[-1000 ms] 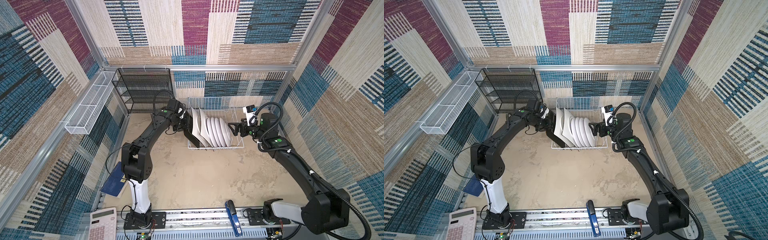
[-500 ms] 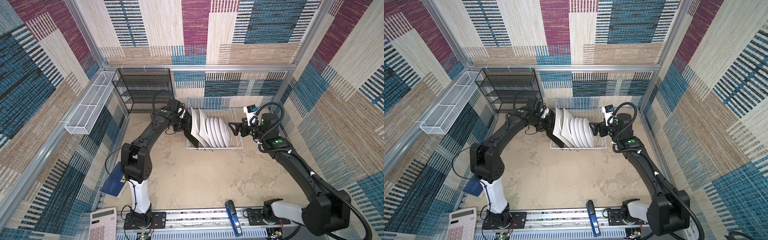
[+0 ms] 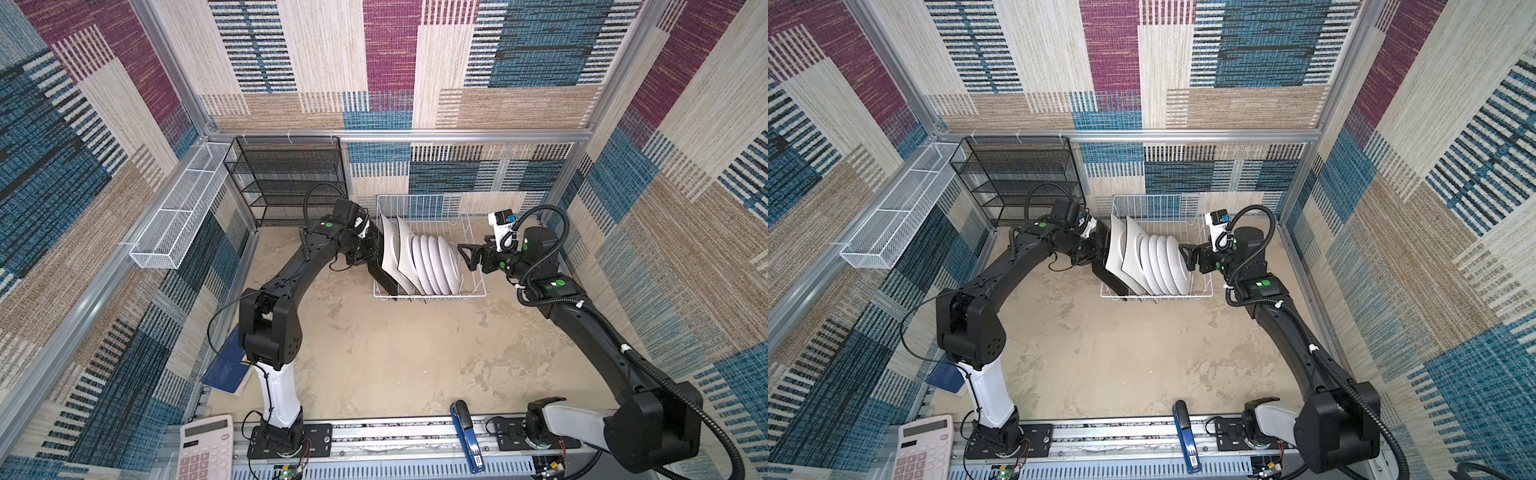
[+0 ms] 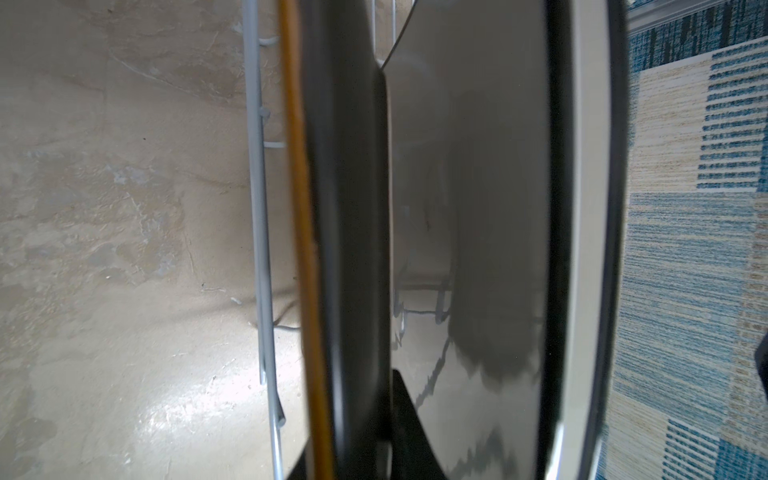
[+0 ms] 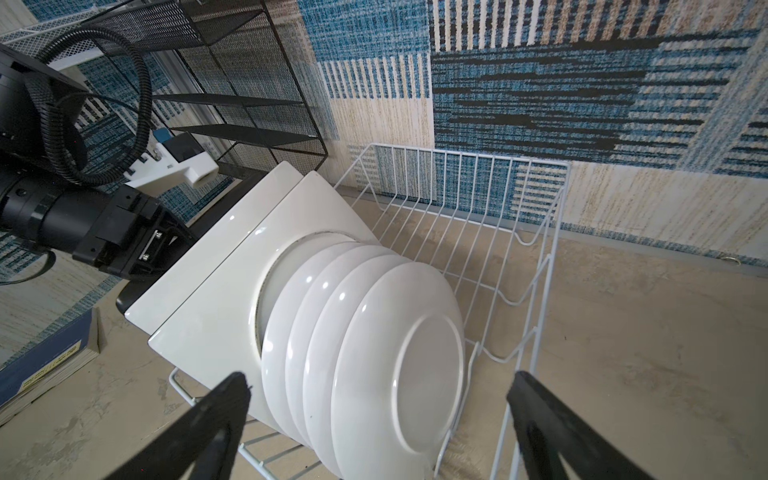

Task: Unload the plates from the dish rack
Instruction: 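Close the left gripper on the dark plate's rim while the right gripper waits, then lift the dark plate up out of the rack with the left gripper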

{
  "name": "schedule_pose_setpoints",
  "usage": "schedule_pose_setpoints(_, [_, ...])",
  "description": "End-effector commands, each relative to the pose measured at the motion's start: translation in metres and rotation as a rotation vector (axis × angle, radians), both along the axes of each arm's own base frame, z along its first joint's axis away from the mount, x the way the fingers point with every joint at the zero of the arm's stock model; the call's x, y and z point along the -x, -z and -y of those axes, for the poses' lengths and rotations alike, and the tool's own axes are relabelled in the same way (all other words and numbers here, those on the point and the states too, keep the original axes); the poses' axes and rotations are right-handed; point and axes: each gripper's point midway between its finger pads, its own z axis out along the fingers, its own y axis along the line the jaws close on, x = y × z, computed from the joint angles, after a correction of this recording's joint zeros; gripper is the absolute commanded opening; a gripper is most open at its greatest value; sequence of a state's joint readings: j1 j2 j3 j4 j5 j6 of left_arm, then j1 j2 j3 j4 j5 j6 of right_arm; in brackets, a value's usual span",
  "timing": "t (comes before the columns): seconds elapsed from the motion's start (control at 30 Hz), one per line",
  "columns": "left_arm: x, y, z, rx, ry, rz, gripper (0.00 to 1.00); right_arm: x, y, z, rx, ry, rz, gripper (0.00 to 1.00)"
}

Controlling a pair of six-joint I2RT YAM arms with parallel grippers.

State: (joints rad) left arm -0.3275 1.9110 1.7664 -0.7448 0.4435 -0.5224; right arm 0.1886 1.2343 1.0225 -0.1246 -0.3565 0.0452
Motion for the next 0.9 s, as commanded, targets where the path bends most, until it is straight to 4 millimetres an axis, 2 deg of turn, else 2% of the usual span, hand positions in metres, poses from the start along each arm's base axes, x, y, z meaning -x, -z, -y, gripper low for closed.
schedule_pose_setpoints(0.0, [-0.005, -0.028, 0.005, 0.054, 0.005, 0.081, 0.0, -0.003, -0.009, -0.001, -0.02, 0.001, 0.025, 0.99])
schedule_pose_setpoints(0.27, [0.001, -0.054, -0.001, 0.055, -0.001, 0.144, 0.0, -0.004, -0.013, -0.002, -0.031, -0.003, 0.029, 0.99])
schedule_pose_setpoints(0.7, [0.01, -0.084, -0.015, -0.004, 0.001, 0.226, 0.0, 0.0, -0.02, -0.002, -0.041, -0.001, 0.044, 0.99])
schedule_pose_setpoints(0.87, [0.014, -0.102, -0.02, -0.009, -0.004, 0.276, 0.0, 0.002, -0.023, -0.005, -0.054, -0.021, 0.043, 0.99])
